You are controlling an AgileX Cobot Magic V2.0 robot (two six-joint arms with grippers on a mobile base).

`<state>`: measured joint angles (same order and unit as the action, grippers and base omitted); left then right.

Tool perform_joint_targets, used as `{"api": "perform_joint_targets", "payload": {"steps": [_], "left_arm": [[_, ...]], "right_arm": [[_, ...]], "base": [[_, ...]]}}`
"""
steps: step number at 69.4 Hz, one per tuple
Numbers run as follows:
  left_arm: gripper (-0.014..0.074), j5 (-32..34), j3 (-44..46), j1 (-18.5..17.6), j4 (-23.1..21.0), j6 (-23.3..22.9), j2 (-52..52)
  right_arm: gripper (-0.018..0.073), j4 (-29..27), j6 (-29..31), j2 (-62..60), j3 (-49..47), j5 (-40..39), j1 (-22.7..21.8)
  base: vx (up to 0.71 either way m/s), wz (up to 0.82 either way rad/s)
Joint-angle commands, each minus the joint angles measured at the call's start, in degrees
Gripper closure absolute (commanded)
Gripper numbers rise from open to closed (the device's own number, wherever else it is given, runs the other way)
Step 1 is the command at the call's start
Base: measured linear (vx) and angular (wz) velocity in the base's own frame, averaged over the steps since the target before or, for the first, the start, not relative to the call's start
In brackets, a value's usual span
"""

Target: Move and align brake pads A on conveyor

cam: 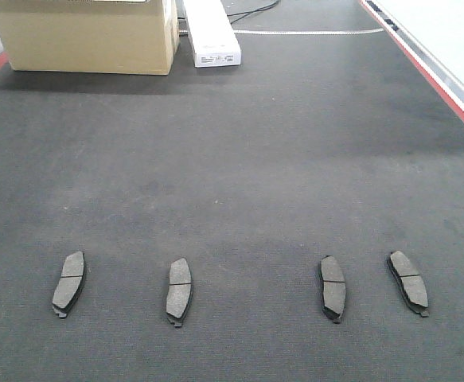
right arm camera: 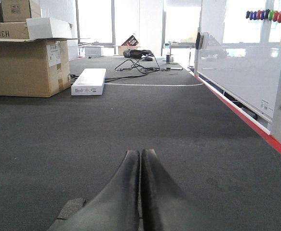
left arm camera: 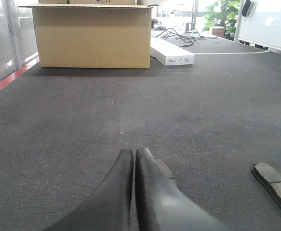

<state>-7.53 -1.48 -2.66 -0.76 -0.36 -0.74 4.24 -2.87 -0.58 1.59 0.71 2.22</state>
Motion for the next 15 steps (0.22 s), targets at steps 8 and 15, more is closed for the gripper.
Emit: {"api": "perform_joint_targets", "payload": {"steps": [8,15], "left_arm": [[0.0603,3.8,-1.0,-0.1,-0.5,-0.1,-0.8],[0.0603,3.8,-1.0,-0.1,-0.5,-0.1,-0.8]], "right_arm": [[0.0569,0.2,-0.1,-0.7,0.7,-4.6,-0.4],[0.0569,0.2,-0.1,-0.7,0.7,-4.6,-0.4]], "base": [[0.0,0.0],[0.0,0.0]]}}
